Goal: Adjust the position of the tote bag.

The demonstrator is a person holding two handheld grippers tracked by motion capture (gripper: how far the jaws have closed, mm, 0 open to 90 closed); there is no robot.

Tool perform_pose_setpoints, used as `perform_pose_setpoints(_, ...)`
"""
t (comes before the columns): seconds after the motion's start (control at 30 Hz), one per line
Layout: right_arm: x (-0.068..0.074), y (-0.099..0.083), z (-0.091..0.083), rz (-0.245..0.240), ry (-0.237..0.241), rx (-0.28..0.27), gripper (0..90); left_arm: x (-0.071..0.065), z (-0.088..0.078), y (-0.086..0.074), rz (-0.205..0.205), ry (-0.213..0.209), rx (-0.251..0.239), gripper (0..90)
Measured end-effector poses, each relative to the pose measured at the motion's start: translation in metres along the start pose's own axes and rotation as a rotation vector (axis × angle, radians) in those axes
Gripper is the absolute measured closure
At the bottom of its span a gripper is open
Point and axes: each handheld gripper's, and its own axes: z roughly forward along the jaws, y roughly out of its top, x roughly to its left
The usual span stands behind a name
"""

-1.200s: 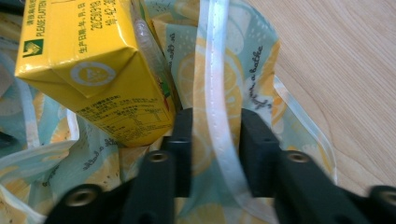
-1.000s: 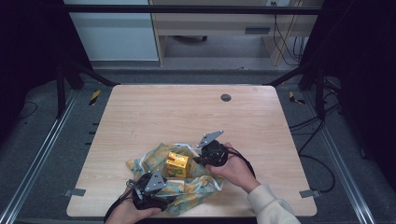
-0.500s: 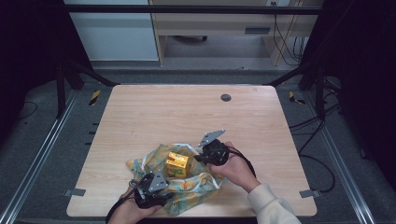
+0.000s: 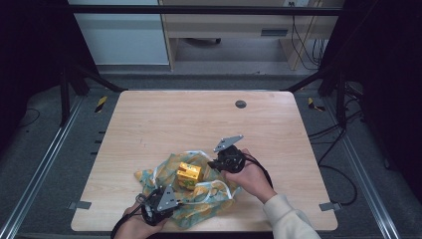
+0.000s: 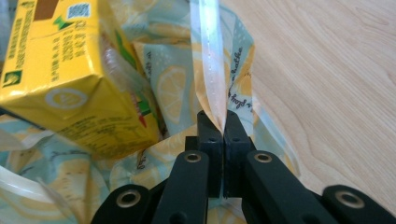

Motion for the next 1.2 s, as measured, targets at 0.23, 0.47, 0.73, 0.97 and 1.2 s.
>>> perform_pose_setpoints(0.23, -0.01, -0.001, 0.002, 0.046, -0.009, -0.015, 89.3, -0.002, -0.005, 0.0, 0.067, 0.018, 0.001, 89.9)
perform_pose_setpoints(0.47, -0.021, -0.003, 0.008, 0.086, -0.012, 0.0, 89.2, -0.004, -0.006, -0.003, 0.09, 0.02, 0.015, 89.9)
perform_pose_setpoints(0.73, -0.034, -0.008, 0.017, 0.151, -0.009, 0.022, 89.0, -0.007, -0.008, -0.007, 0.108, 0.029, 0.04, 90.0)
perform_pose_setpoints(0.97, -0.039, -0.01, 0.022, 0.173, -0.016, 0.029, 89.0, -0.009, -0.009, -0.01, 0.122, 0.031, 0.051, 90.0)
perform_pose_setpoints(1.2, -0.042, -0.012, 0.021, 0.188, -0.03, 0.036, 89.0, -0.007, -0.008, -0.013, 0.098, 0.035, 0.063, 90.0)
